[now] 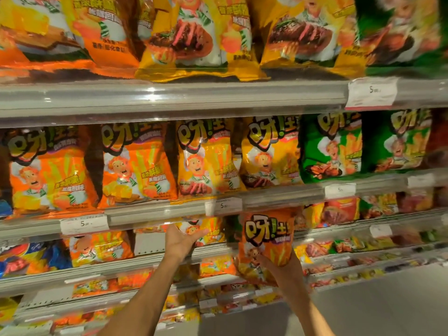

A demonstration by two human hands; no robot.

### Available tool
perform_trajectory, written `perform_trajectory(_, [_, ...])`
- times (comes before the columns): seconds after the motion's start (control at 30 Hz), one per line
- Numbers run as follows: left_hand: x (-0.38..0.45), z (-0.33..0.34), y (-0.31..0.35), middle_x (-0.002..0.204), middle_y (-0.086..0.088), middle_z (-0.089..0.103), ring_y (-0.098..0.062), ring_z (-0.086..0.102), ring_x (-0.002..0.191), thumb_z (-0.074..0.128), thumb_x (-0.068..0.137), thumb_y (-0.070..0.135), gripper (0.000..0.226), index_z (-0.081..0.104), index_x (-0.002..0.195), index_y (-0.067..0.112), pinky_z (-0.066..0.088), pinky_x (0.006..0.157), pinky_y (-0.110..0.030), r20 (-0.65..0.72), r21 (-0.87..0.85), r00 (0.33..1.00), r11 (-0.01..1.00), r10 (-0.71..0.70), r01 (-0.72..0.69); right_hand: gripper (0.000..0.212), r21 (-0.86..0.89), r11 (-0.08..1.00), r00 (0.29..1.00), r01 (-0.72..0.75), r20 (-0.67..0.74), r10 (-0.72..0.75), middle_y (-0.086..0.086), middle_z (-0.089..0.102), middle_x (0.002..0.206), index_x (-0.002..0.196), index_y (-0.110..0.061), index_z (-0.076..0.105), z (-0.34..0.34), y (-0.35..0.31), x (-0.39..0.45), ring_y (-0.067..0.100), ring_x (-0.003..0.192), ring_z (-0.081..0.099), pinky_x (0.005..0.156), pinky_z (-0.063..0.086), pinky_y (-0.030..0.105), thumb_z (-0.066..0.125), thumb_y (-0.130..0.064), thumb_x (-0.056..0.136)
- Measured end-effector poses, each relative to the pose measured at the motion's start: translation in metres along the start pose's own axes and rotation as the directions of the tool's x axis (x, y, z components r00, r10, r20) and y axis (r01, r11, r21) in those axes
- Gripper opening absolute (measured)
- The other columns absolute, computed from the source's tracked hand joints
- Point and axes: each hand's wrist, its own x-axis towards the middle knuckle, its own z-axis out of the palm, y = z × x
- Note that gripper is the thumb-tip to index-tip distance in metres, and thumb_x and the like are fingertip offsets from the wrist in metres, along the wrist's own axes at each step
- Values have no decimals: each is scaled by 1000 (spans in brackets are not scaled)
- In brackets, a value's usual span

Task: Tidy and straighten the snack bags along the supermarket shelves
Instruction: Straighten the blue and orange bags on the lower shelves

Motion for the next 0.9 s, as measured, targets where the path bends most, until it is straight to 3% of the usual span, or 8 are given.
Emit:
perform_trajectory(0.1, [-5,19,1,119,-16,64,-41,61,112,95,57,15,89,45,129,1,51,94,-56,67,-55,997,998,-35,39,101,-53,998,999,-16,30,17,-4,70,115,138,-23,51,-14,7,3,20,102,68,91,59,42,92,-55,51])
perform_trajectory(0.17, [-5,27,2,125,-12,59,-35,64,111,94,60,13,99,37,141,6,56,89,-52,93,-58,995,997,-45,50,98,-78,997,997,-24,73,29,-6,70,111,138,-21,51,-19,11,4,10,94,68,73,57,22,93,-51,54])
perform_trajectory(0.23, [-5,33,1,110,-1,60,-12,68,89,91,65,7,76,44,124,17,60,62,-28,101,-69,995,997,-17,24,103,-61,998,994,-26,101,32,-7,69,110,137,-21,50,-21,13,4,6,92,67,67,53,14,93,-53,49])
perform_trajectory(0.3, [-5,37,0,101,8,53,-5,62,79,88,69,6,67,39,112,21,54,48,-19,120,-44,993,999,15,-10,106,-34,999,990,-25,140,30,-9,71,109,136,-25,49,-19,12,0,10,94,69,75,56,23,95,-57,45])
perform_trajectory(0.53, [-7,35,0,99,6,57,-4,58,85,82,76,2,50,44,104,19,49,58,-8,207,82,967,982,150,-170,108,-11,1000,973,-8,232,10,-12,73,113,133,-35,53,0,12,-19,10,102,71,85,62,32,92,-72,39])
perform_trajectory(0.63, [-13,20,-7,100,-2,60,-29,61,93,81,75,-4,49,51,112,6,51,77,-17,243,164,953,961,181,-224,118,-30,1000,959,-6,284,15,-8,71,119,140,-29,49,17,11,-31,14,108,69,90,61,37,91,-73,39])
perform_trajectory(0.8, [-29,-27,-33,98,-11,57,-35,54,96,67,86,9,18,57,101,4,44,80,-40,115,526,928,771,354,-359,92,-72,997,932,37,362,-9,-20,67,115,136,-37,50,68,0,-49,-3,100,64,69,51,6,96,-53,57])
perform_trajectory(0.9, [-37,-70,-59,110,-11,62,-31,55,102,65,90,14,27,63,116,6,47,88,-41,61,666,866,626,497,-406,83,-51,995,912,82,406,-55,-22,69,116,121,-49,54,106,-14,-59,0,103,67,77,55,13,97,-59,51])
